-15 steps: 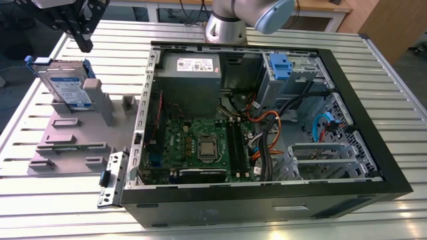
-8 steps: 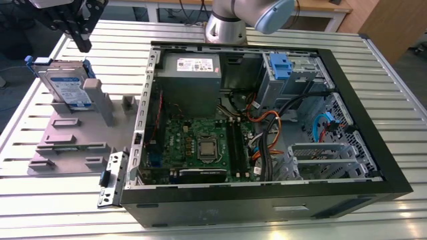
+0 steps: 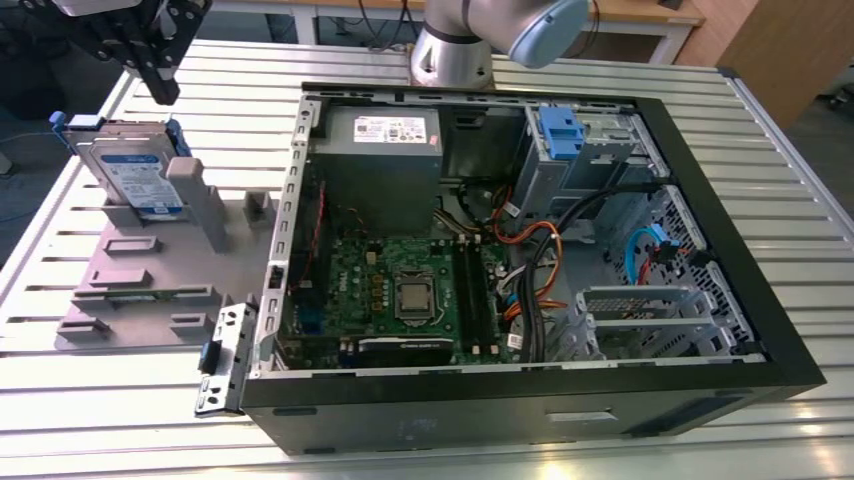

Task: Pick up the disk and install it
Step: 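Reach for the disk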

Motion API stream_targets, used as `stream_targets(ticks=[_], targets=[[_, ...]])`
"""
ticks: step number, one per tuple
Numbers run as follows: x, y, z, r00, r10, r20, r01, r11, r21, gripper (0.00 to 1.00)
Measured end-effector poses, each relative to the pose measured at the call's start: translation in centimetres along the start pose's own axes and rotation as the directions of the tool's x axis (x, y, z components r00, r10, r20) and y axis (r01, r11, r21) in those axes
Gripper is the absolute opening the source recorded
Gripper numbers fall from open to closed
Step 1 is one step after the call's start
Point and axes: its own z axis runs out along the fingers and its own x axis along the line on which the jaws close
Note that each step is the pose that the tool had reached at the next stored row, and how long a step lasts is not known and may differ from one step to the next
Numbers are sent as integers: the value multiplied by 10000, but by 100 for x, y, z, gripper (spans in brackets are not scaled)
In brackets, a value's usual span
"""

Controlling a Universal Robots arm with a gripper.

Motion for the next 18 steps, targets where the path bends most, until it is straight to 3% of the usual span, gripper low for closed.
stream_targets(ticks=[4, 6, 10, 12, 18], targets=[[11, -1, -1, 10000, 0, 0, 0, 10000, 0, 11], [76, -6, -2, 10000, 0, 0, 0, 10000, 0, 11], [83, -6, -3, 10000, 0, 0, 0, 10000, 0, 11], [233, -18, -7, 10000, 0, 0, 0, 10000, 0, 11], [247, -19, -7, 10000, 0, 0, 0, 10000, 0, 11]])
